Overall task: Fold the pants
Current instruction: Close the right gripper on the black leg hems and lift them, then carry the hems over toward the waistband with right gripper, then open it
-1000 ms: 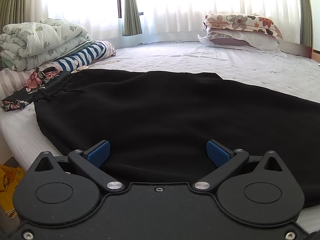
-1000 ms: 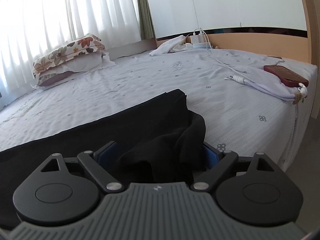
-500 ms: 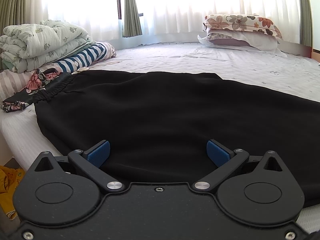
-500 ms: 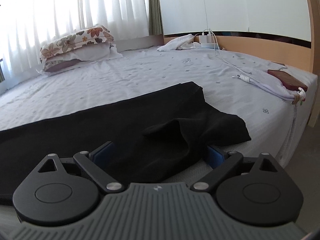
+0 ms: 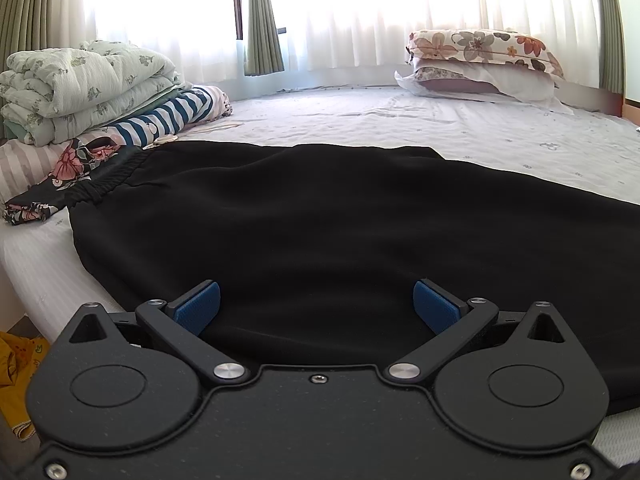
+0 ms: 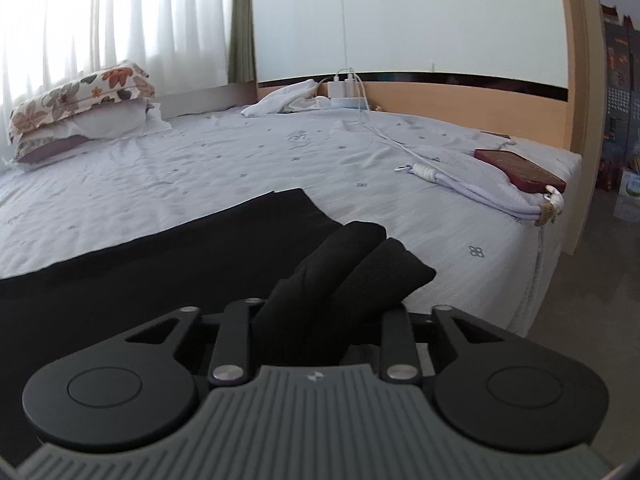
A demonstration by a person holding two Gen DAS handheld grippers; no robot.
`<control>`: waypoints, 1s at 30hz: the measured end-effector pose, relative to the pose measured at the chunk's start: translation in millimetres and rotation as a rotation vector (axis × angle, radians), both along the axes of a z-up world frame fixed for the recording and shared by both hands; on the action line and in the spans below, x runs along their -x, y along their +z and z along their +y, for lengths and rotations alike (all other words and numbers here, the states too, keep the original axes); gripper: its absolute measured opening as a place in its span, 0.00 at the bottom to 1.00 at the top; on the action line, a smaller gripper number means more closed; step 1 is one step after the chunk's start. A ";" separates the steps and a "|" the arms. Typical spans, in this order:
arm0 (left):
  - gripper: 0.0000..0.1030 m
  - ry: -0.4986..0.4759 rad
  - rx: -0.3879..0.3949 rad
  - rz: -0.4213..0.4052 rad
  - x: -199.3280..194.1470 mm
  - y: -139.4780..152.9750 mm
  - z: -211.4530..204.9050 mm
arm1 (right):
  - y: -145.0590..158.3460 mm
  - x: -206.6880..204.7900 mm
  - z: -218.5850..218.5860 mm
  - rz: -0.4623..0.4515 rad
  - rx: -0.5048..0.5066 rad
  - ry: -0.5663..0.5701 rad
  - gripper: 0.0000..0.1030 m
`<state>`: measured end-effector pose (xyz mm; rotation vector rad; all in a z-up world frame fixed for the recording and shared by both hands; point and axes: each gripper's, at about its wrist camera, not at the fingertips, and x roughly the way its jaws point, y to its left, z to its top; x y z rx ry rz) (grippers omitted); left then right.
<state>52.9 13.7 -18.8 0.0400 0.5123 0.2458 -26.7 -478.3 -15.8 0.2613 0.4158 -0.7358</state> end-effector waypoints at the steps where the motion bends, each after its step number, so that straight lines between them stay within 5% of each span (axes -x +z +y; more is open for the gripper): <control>1: 1.00 0.000 0.001 0.001 0.0 0.0 0.0 | 0.5 3.9 -3.7 -0.028 -0.025 -0.009 0.20; 7: 1.00 -0.015 0.012 0.027 -0.6 13.5 4.6 | 7.6 16.1 -10.8 -0.157 -0.122 0.000 0.06; 12: 1.00 -0.026 0.015 0.012 1.8 25.6 19.5 | 35.3 -10.3 27.6 -0.201 -0.130 0.106 0.05; 18: 1.00 -0.036 0.007 -0.083 14.5 43.4 37.0 | 59.7 -84.3 145.4 -0.131 -0.090 0.456 0.05; 25: 1.00 -0.013 0.127 -0.117 26.6 55.0 83.7 | 27.4 -117.0 323.2 0.050 0.028 0.927 0.06; 30: 1.00 0.006 0.195 -0.126 28.9 52.9 111.5 | 12.9 -102.7 380.4 0.098 0.100 1.021 0.07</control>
